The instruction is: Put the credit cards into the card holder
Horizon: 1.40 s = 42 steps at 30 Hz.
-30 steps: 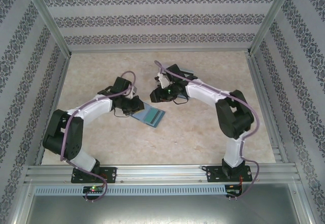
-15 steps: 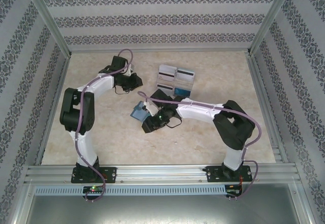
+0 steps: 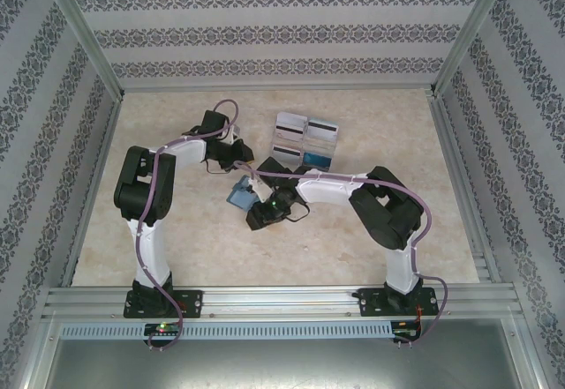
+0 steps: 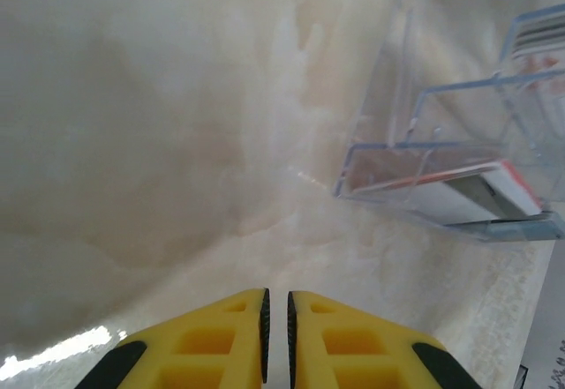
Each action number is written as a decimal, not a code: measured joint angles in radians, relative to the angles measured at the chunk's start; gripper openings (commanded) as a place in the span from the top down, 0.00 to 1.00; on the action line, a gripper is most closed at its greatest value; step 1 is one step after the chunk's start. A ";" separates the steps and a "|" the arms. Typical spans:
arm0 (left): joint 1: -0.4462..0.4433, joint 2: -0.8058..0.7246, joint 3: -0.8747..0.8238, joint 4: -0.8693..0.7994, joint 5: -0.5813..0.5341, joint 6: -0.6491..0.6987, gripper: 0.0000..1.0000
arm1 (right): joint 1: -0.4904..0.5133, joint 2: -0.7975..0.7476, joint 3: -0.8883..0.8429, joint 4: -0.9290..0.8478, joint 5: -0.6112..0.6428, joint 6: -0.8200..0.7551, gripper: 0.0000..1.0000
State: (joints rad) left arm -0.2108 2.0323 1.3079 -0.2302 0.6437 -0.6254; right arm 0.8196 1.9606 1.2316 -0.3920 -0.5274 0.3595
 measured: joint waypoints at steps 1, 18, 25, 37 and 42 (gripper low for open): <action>-0.002 0.000 -0.008 0.001 0.000 -0.003 0.84 | -0.012 0.000 0.000 0.002 0.007 0.003 0.56; -0.011 -0.076 -0.169 0.051 -0.018 -0.007 0.84 | -0.082 -0.004 0.005 0.001 0.049 0.000 0.56; -0.011 -0.090 -0.190 0.038 -0.023 -0.007 0.84 | -0.104 -0.045 0.002 -0.009 0.052 0.000 0.56; -0.011 -0.102 -0.154 0.001 -0.023 -0.006 0.84 | -0.192 -0.208 -0.055 -0.023 0.048 0.000 0.55; -0.011 -0.143 -0.154 -0.022 -0.024 -0.003 0.84 | -0.297 -0.209 -0.076 -0.024 0.049 -0.001 0.55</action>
State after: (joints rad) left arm -0.2214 1.8889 1.1534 -0.2520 0.6201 -0.6281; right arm 0.5224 1.7519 1.1553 -0.4160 -0.4786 0.3588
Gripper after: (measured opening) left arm 0.162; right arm 0.450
